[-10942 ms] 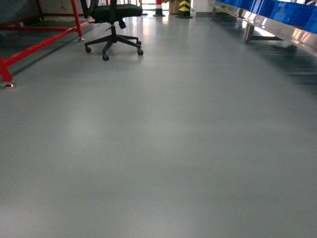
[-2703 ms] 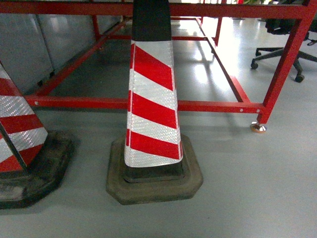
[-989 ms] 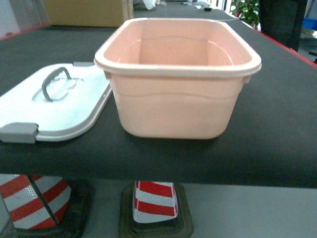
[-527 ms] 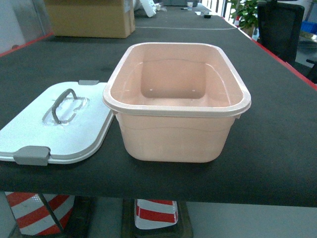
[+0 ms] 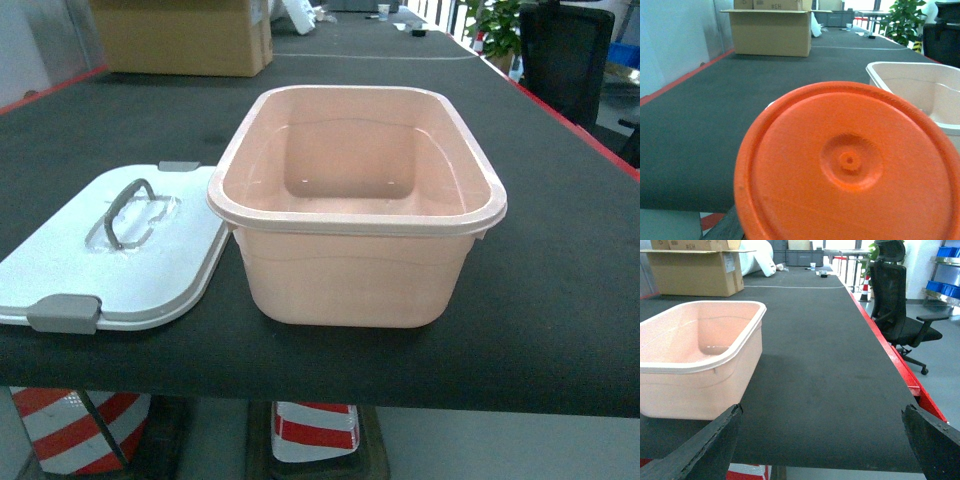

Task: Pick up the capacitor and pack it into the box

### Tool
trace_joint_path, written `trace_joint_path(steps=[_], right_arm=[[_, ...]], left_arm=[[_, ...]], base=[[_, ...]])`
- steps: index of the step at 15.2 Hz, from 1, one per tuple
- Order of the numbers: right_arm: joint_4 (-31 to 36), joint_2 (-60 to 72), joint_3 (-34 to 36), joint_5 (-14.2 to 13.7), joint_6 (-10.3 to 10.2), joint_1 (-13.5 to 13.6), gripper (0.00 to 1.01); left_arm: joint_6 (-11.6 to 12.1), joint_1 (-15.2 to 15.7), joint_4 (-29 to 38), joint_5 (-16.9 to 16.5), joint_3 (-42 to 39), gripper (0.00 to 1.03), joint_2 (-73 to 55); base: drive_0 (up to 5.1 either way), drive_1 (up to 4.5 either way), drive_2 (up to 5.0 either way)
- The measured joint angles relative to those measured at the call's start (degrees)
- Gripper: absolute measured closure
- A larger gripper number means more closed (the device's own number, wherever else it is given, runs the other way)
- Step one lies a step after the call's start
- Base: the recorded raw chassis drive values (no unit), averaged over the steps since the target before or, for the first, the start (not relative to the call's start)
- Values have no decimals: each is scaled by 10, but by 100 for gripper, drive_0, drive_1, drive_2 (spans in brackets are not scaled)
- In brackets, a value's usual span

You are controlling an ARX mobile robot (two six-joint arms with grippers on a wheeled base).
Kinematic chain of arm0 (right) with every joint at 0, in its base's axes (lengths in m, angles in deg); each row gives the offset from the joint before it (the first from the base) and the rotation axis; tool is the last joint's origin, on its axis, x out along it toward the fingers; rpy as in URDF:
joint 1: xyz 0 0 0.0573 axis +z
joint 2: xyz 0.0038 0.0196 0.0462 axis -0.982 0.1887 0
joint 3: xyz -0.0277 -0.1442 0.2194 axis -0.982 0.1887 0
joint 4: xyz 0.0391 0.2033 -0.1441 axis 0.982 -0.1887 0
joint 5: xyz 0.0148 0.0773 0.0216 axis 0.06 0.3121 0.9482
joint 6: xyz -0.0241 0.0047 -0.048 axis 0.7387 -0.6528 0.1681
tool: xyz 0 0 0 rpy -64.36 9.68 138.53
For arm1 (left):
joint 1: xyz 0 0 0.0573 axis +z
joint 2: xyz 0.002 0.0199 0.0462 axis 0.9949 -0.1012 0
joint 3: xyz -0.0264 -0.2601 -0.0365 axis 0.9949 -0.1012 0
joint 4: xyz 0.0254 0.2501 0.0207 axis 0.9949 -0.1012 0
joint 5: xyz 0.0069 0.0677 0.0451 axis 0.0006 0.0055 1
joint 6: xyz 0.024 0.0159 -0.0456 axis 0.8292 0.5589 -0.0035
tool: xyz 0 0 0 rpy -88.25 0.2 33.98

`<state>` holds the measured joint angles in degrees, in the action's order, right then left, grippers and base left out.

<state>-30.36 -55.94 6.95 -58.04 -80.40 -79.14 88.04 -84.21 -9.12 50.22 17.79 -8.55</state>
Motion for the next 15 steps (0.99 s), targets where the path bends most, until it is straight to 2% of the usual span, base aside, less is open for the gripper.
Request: trace_joint_path(steps=[2, 3, 4, 5, 6, 8, 9, 11, 12, 13, 14, 15], right_arm=[[0, 0, 0, 0, 0, 0, 3], [0, 0, 0, 0, 0, 0, 3], [0, 0, 0, 0, 0, 0, 3], [0, 0, 0, 0, 0, 0, 3], [0, 0, 0, 0, 0, 0, 3], [0, 0, 0, 0, 0, 0, 3], [0, 0, 0, 0, 0, 0, 3], [0, 0, 0, 0, 0, 0, 3], [0, 0, 0, 0, 0, 0, 3], [0, 0, 0, 0, 0, 0, 3], [0, 0, 0, 0, 0, 0, 3], [0, 0, 0, 0, 0, 0, 3]], left_arm=[[0, 0, 0, 0, 0, 59, 0], [8, -28, 54, 56, 0, 59, -27], [23, -103, 170, 138, 22, 59, -135], [32, -169, 280, 184, 54, 59, -260], [32, -201, 363, 206, 91, 59, -360], [37, -249, 501, 211, 217, 59, -575], [34, -257, 491, 201, 285, 59, -661], [2, -276, 408, 181, 443, 59, -848], [-12, -284, 368, 164, 510, 52, -916], [-13, -291, 353, 169, 585, 37, -993], [-13, -294, 353, 174, 632, 25, -1039], [-13, -295, 359, 173, 642, 12, -1050]], base=[[0, 0, 0], [0, 0, 0], [0, 0, 0], [0, 0, 0], [0, 0, 0], [0, 0, 0], [0, 0, 0], [0, 0, 0], [0, 0, 0], [0, 0, 0], [0, 0, 0], [0, 0, 0]])
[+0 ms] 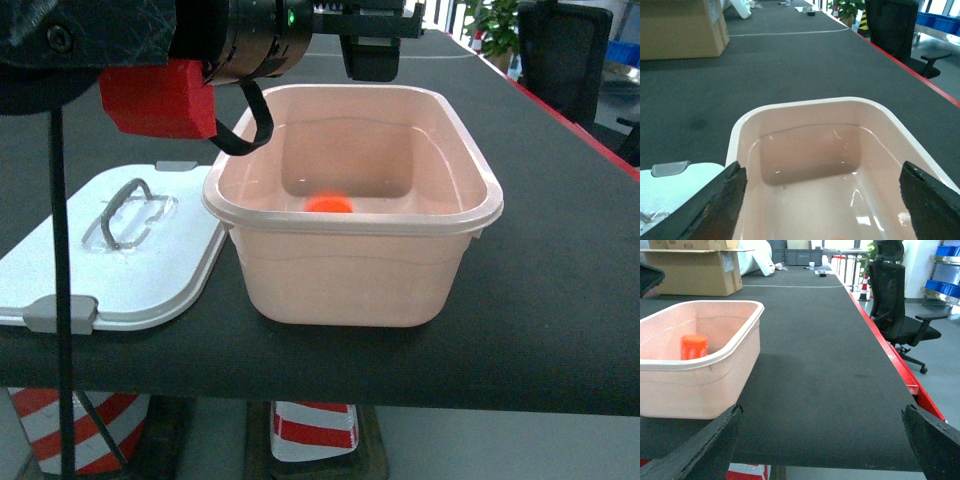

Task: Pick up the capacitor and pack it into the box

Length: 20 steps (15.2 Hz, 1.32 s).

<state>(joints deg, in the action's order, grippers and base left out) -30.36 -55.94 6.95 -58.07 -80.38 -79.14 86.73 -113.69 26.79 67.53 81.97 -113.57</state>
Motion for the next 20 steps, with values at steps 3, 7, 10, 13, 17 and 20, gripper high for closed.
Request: trace_joint_path(steps=[3, 7, 10, 13, 17, 20], right_arm=[[0, 0, 0, 0, 0, 0, 3], [0, 0, 0, 0, 0, 0, 3], [0, 0, 0, 0, 0, 0, 3], [0, 0, 0, 0, 0, 0, 3], [0, 0, 0, 0, 0, 0, 3], [0, 0, 0, 0, 0, 0, 3]], left_arm=[[-3, 17, 20, 7, -42, 5, 57], [-16, 9, 47, 57, -55, 5, 58], [-34, 63, 83, 167, -242, 5, 188], [-26, 200, 175, 105, -342, 5, 177], [-15, 259, 261, -24, -195, 5, -84], [-33, 259, 222, -73, -53, 5, -247]], base=[[0, 0, 0], [0, 0, 0], [0, 0, 0], [0, 0, 0], [0, 0, 0], [0, 0, 0]])
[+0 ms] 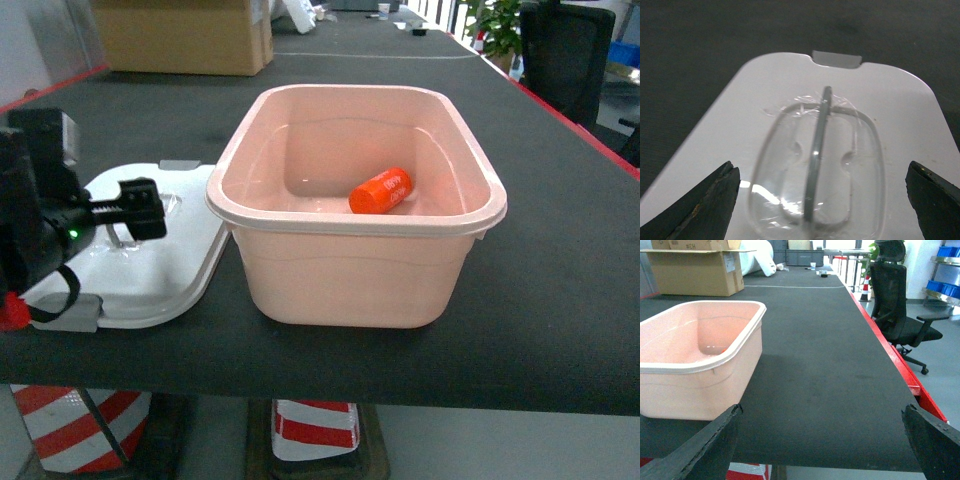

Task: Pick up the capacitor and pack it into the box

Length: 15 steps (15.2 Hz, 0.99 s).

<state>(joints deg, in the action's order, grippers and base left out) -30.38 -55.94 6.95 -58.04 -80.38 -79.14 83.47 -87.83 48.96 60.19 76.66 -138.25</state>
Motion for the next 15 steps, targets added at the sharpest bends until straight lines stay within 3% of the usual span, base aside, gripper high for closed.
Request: trace_joint_path(steps=[3, 6, 7, 15], right_arm=[[0, 0, 0, 0, 0, 0, 3], [0, 0, 0, 0, 0, 0, 3], [0, 0, 0, 0, 0, 0, 3], [0, 0, 0, 0, 0, 0, 3]], left_arm=[[20, -14, 13, -4, 81, 5, -70], [22, -11, -3, 1, 104, 5, -76], [22, -10, -7, 3, 107, 9, -81], [23, -7, -6, 9, 104, 101, -85]], base=[[0, 0, 0], [0, 0, 0], [0, 0, 0], [0, 0, 0]])
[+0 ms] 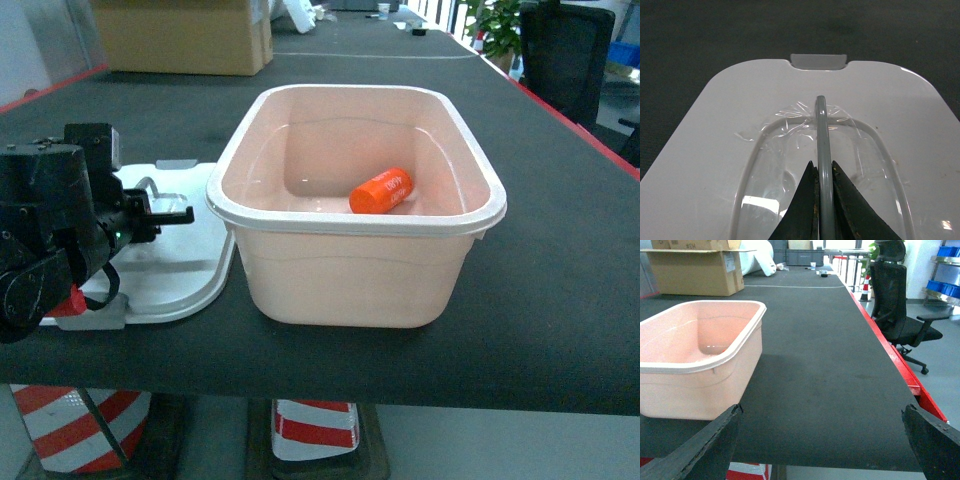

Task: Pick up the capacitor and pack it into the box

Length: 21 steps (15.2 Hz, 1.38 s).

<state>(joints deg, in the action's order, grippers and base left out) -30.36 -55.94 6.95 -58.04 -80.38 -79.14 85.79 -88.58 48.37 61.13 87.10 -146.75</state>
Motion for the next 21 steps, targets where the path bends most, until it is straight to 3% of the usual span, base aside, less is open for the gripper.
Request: trace_joint_path(steps=[4, 9, 11, 12, 14, 17, 19, 21], right_arm=[[0, 0, 0, 0, 0, 0, 3], [0, 0, 0, 0, 0, 0, 3], [0, 0, 0, 0, 0, 0, 3], [0, 0, 0, 0, 0, 0, 3], [0, 0, 0, 0, 0, 0, 3], [0, 0, 0, 0, 0, 0, 3], [0, 0, 0, 0, 0, 0, 3], [0, 0, 0, 0, 0, 0, 3]], left_arm=[[-6, -5, -25, 20, -44, 101, 54], [-19, -39, -150, 64, -52, 101, 311], [-24, -73, -206, 89, -21, 101, 357], [-38, -97, -240, 105, -4, 101, 363], [-54, -164, -254, 139, 19, 101, 344], [-65, -250, -291, 171, 118, 101, 245], [-78, -276, -327, 185, 181, 101, 180], [-85, -282, -358, 200, 212, 101, 153]], base=[[0, 0, 0], [0, 0, 0], [0, 0, 0], [0, 0, 0], [0, 0, 0], [0, 0, 0], [0, 0, 0], [0, 0, 0]])
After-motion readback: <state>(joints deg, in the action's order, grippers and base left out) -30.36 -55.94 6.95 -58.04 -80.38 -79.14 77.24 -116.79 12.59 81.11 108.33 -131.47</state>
